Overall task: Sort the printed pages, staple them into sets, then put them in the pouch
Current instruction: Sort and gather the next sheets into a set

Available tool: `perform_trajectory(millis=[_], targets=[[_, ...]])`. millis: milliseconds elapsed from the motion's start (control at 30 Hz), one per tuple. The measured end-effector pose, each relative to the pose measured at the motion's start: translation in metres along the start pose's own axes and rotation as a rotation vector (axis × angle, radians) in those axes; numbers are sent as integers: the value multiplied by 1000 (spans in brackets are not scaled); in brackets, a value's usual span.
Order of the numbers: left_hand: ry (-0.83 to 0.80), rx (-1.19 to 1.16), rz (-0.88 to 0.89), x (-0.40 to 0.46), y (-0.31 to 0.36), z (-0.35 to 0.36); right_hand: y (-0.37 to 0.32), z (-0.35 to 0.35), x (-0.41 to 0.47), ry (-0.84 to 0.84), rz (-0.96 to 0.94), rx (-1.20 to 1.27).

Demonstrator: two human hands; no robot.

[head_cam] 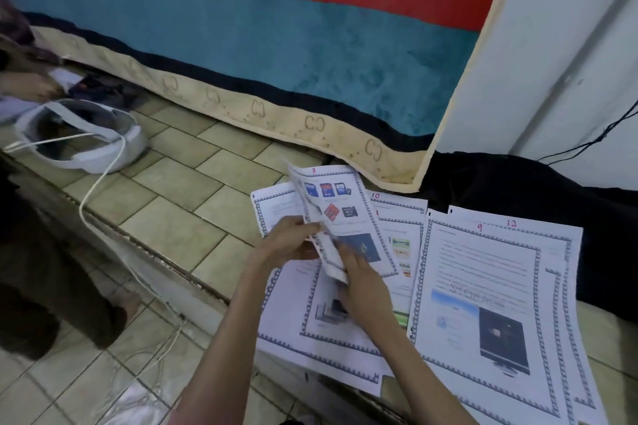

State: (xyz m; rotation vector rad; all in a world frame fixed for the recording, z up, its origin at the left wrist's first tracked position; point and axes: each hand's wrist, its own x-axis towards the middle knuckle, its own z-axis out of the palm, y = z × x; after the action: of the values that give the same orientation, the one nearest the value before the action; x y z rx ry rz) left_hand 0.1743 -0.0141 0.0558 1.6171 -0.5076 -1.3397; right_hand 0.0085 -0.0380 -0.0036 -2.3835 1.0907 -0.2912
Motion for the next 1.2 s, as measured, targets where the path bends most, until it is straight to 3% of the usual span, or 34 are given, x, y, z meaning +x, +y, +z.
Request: perform_trajectory(millis=[67, 167, 233, 367, 500, 567, 667, 767, 933, 1033, 1200], targets=[[-28, 50, 2, 4, -7, 3, 4, -6, -5, 165, 173, 319], [408, 567, 97, 17, -29, -13, 14, -10, -7, 387, 411, 616], [582, 581, 104, 17, -40, -22, 19, -10, -7, 459, 515, 803], [567, 252, 102, 22, -34, -31, 24, -6, -6, 496, 538, 936], [382, 88, 39, 24, -19, -25, 30, 2, -3, 521, 571, 993], [398, 71, 103, 23, -18, -18, 29, 4, -4, 562, 572, 1013], [688, 196, 313, 25, -25, -18, 24, 3, -5, 619, 584, 1033], [843, 648, 482, 32, -39, -15, 22, 0, -5, 634, 581, 1024], [494, 635, 181, 37, -43, -2, 29, -1, -2, 623, 599, 1110], [389, 535, 151, 44, -35, -6, 34, -3, -2, 619, 591, 1134], [713, 260, 252, 50, -15, -48, 37, -7, -5, 638, 562, 1127]])
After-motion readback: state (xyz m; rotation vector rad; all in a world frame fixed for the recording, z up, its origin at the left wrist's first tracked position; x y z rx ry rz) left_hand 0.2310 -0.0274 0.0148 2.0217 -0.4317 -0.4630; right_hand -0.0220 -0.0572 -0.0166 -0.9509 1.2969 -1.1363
